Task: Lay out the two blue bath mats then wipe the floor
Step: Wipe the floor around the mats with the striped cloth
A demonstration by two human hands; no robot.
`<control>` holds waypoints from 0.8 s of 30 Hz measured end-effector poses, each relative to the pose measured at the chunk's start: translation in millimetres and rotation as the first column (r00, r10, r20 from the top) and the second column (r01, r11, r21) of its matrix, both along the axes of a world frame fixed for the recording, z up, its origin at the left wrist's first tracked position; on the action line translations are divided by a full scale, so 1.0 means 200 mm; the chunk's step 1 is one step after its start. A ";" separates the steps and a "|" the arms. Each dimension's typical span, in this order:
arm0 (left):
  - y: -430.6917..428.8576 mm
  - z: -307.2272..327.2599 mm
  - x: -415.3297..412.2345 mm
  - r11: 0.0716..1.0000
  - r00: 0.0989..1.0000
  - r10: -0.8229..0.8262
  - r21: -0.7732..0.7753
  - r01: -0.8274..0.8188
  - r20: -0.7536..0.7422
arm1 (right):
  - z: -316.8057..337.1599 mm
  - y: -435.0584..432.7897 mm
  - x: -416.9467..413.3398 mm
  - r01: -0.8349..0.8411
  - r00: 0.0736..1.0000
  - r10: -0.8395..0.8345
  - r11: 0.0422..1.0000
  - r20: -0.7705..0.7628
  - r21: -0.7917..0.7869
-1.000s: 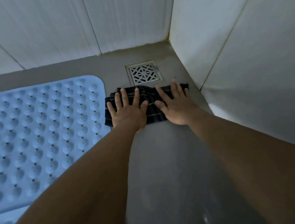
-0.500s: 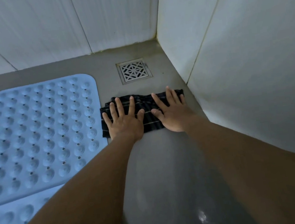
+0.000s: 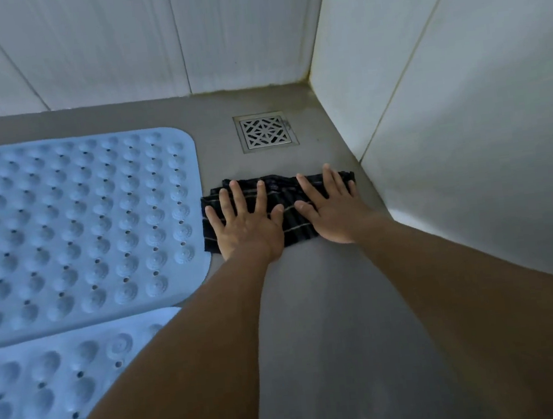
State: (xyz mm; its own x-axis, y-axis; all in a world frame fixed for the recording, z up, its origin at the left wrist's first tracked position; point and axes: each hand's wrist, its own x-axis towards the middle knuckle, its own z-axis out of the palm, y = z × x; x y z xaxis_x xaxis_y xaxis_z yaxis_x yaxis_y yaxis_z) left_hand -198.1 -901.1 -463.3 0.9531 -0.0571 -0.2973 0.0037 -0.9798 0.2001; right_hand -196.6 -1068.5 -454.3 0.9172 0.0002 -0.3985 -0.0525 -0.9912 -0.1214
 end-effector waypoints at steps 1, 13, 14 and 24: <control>0.00 0.00 -0.05 1.000 1.000 0.003 -0.001 -0.003 -0.004 | 0.01 0.00 -0.03 -0.001 1.000 0.001 1.000 -0.003 -0.004; 0.00 0.04 -0.66 1.000 0.999 -0.017 -0.023 0.016 -0.045 | 0.05 0.01 -0.65 0.059 0.995 -0.059 0.998 -0.080 0.001; 0.01 0.04 -0.66 1.000 0.999 -0.017 -0.023 0.016 -0.047 | 0.04 0.02 -0.66 0.067 0.995 -0.066 0.998 -0.080 0.004; 0.00 0.00 -0.67 1.000 1.000 -0.014 0.012 0.014 0.021 | -0.01 0.01 -0.68 0.079 0.997 -0.079 0.997 -0.011 0.019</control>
State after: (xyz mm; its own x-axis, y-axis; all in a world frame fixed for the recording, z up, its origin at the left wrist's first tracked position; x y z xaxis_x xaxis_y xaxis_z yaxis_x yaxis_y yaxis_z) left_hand -331.2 -901.5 -463.7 0.9583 -0.0673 -0.2777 -0.0143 -0.9819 0.1887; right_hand -332.6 -1066.2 -455.7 0.9104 -0.0642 -0.4087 -0.1320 -0.9813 -0.1400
